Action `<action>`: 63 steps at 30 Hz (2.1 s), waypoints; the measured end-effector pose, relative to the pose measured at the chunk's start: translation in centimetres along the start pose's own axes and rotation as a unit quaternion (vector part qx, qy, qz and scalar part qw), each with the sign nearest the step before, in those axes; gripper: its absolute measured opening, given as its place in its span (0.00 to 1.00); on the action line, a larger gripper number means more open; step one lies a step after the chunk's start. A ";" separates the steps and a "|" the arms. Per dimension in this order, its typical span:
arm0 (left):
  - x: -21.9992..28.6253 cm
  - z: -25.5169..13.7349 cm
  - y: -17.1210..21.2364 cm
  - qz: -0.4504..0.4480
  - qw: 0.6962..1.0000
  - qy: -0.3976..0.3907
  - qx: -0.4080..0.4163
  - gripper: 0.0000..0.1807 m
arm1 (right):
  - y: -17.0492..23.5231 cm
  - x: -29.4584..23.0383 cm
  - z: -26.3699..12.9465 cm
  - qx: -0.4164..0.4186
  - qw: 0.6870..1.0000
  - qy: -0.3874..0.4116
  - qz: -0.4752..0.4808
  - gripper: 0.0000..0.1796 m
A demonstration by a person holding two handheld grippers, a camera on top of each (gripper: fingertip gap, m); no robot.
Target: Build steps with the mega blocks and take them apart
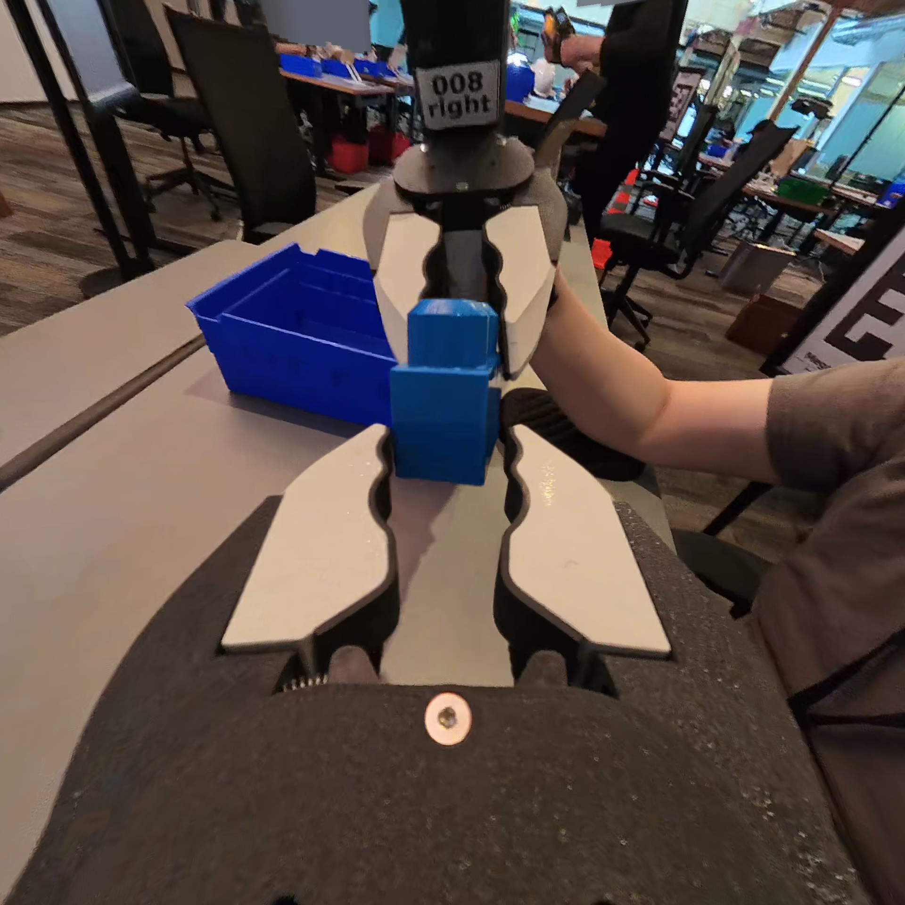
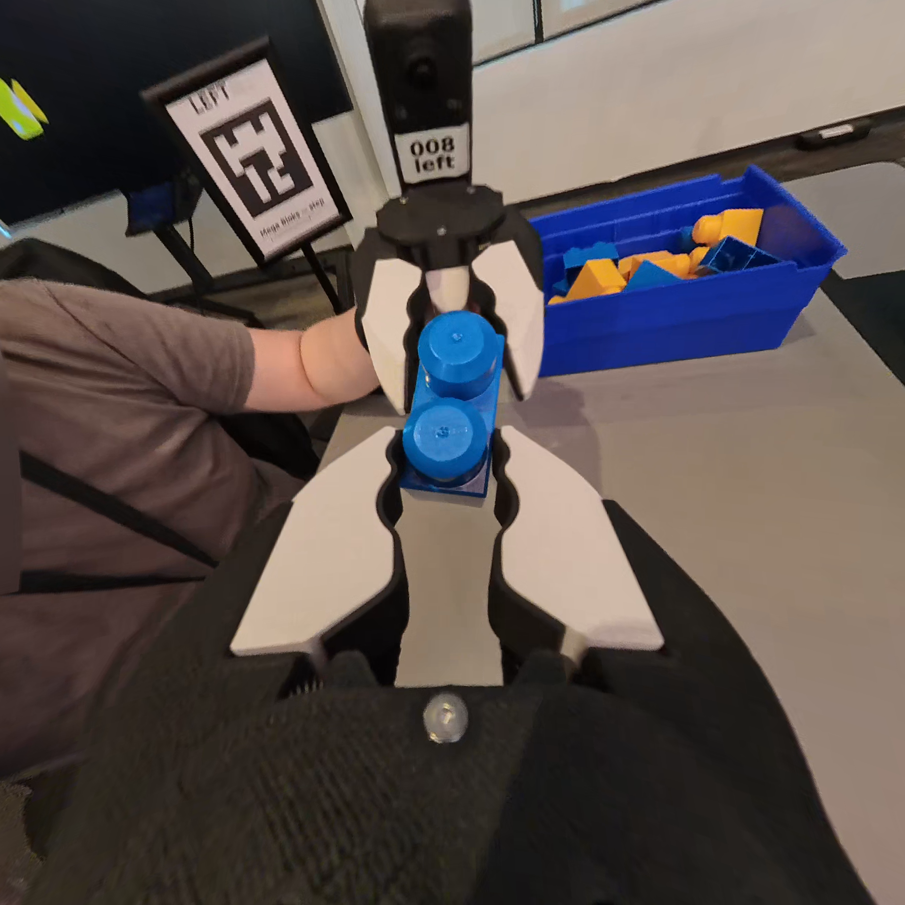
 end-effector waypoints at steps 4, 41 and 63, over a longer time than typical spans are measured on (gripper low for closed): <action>0.1 0.9 0.2 -0.004 1.000 0.018 -0.025 0.20 | 0.3 -0.3 0.5 -0.021 1.000 -0.003 -0.021 0.20; -1.2 0.8 -0.6 -0.049 0.998 0.044 0.016 0.20 | 0.4 0.3 -1.4 0.012 0.999 0.024 -0.033 0.29; -3.0 -9.7 -6.0 0.047 0.993 -0.060 0.096 0.20 | 12.9 9.5 3.8 -0.498 0.789 0.326 0.149 0.24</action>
Point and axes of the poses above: each gripper's, where its closed fingertips meet, z out along the fingers, y out of its underside, x = y × z across the jaws, the point moved 7 cm from there along -z, back along the fingers, and after that the axes turned 8 degrees about -x, right-handed, at the moved point
